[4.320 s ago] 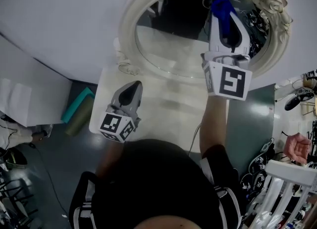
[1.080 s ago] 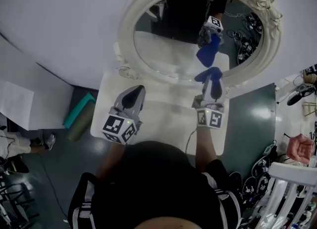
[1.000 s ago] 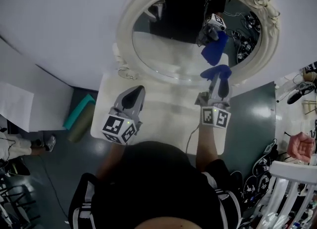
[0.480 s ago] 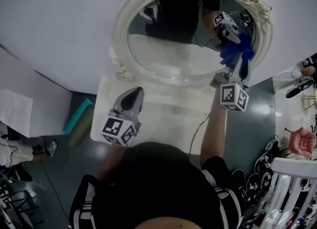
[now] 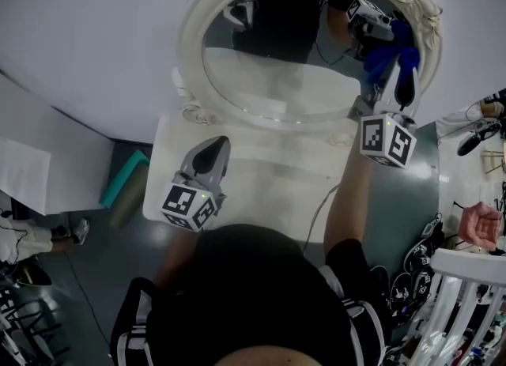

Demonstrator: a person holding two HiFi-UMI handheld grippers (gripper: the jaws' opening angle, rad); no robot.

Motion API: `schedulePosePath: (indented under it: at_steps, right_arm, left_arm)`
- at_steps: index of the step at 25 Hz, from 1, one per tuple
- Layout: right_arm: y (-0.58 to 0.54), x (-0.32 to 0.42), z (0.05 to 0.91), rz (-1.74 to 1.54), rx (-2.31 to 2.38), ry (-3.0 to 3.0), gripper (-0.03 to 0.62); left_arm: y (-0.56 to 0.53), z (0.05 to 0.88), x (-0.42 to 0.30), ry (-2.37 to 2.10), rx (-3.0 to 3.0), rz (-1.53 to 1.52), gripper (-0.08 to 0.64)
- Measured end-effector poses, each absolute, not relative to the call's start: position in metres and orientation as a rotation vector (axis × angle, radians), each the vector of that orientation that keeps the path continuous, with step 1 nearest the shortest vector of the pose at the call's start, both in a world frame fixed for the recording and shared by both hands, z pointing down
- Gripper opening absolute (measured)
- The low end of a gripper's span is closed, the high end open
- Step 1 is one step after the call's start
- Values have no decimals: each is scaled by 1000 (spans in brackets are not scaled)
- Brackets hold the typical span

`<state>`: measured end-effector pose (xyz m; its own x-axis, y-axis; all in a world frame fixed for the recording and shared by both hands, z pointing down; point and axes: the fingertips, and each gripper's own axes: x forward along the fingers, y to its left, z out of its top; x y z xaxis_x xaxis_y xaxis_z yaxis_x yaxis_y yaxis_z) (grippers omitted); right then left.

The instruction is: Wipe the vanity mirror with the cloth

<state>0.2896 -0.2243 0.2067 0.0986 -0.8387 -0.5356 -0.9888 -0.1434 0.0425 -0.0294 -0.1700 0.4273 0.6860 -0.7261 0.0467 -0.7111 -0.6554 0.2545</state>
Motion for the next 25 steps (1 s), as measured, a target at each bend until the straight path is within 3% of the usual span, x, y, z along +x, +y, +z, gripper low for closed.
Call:
schedulePosePath:
  at_steps: [10, 14, 25]
  right_arm:
    - [-242, 226, 152, 973, -2142, 2053, 63]
    - [-248, 196, 144, 1267, -2159, 2074, 63]
    - [-265, 143, 211, 1820, -2114, 2302, 63]
  left_arm:
    - [-173, 430, -29, -1148, 2629, -91, 11]
    - [-174, 430, -24, -1138, 2632, -92, 11]
    - [-177, 432, -19, -1137, 2632, -75, 11]
